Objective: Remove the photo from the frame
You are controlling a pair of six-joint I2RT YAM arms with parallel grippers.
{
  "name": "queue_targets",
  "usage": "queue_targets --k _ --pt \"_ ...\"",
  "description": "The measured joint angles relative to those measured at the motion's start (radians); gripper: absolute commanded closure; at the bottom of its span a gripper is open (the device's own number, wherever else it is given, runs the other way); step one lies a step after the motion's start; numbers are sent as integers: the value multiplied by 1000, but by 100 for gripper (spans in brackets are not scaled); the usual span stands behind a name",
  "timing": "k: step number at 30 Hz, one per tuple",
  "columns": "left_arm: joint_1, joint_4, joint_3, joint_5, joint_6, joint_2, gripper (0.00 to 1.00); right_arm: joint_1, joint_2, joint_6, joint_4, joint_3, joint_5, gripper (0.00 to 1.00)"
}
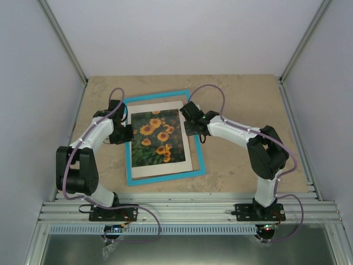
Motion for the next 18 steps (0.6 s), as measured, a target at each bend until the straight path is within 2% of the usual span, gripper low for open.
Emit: queue_targets --k 9,13,18 --pt "-141 40 -4 70 -105 -40 100 -106 -140 -75 -1 -130 -10 94" --pt "-220 108 -6 103 -181 -33 100 -183 -193 -121 5 -188 -25 98" --pt "-295 225 -7 135 -280 18 100 -278 -200 -190 9 -216 -34 99"
